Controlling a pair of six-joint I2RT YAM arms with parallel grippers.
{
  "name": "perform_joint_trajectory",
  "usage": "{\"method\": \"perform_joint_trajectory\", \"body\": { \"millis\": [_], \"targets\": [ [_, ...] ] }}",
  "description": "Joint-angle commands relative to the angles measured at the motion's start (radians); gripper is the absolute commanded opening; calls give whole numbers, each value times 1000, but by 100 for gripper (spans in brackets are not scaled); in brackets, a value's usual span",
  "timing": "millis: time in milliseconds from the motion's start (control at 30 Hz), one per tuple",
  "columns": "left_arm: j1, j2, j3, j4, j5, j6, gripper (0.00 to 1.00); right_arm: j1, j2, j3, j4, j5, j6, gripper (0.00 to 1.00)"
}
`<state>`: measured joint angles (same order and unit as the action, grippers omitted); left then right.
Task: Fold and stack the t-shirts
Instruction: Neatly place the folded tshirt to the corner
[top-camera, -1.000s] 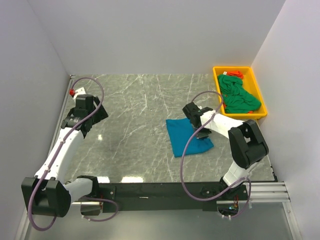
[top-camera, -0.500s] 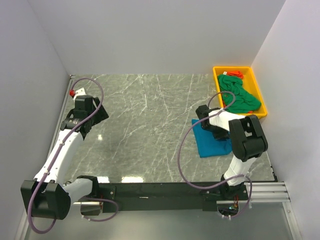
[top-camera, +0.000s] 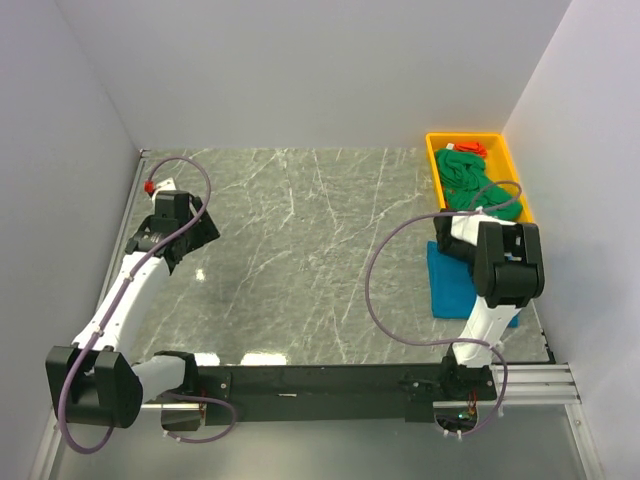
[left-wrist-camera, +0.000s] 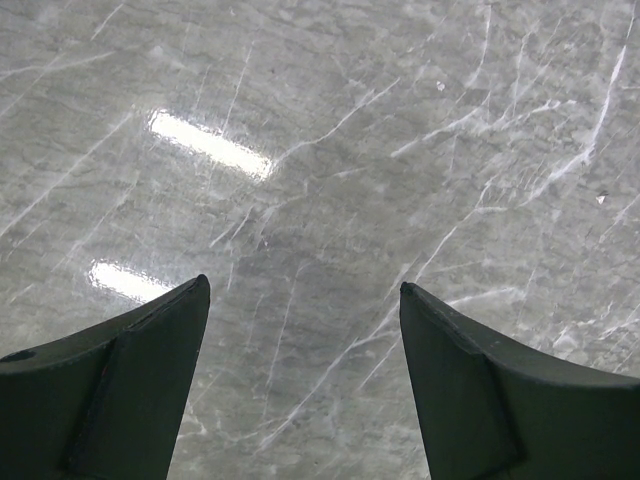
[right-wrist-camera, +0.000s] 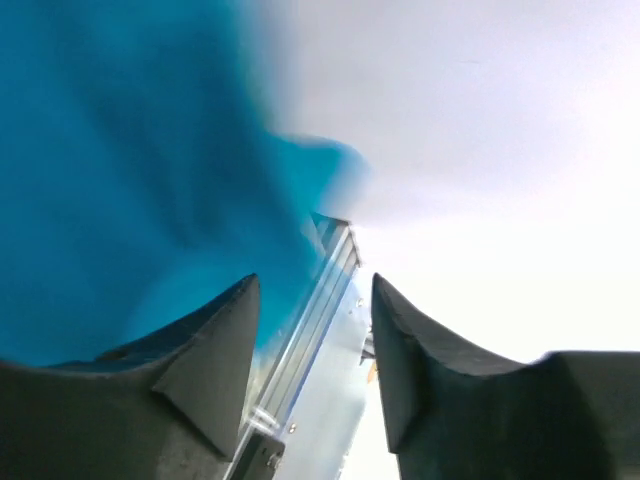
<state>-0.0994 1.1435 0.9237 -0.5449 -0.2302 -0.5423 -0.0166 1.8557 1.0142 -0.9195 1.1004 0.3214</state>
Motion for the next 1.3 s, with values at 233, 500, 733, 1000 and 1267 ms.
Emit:
{"method": "perform_joint_trajectory", "body": {
  "millis": [233, 500, 733, 1000, 1267],
  "targets": [
    [9, -5, 15, 6, 19, 2, 82, 99, -122, 126, -156, -8, 185, 64],
    [12, -30, 7, 16, 22, 4, 82, 267, -358, 6, 68, -451, -18, 60],
    [12, -34, 4, 19, 28, 2, 81, 291, -388, -11, 160, -784, -76, 40],
    [12, -39, 1, 20, 28, 4, 80, 291, -293, 4, 162, -906, -120, 27],
    [12, -47, -3, 23, 34, 4, 80, 261, -170, 37, 143, -903, -160, 26]
  ]
}}
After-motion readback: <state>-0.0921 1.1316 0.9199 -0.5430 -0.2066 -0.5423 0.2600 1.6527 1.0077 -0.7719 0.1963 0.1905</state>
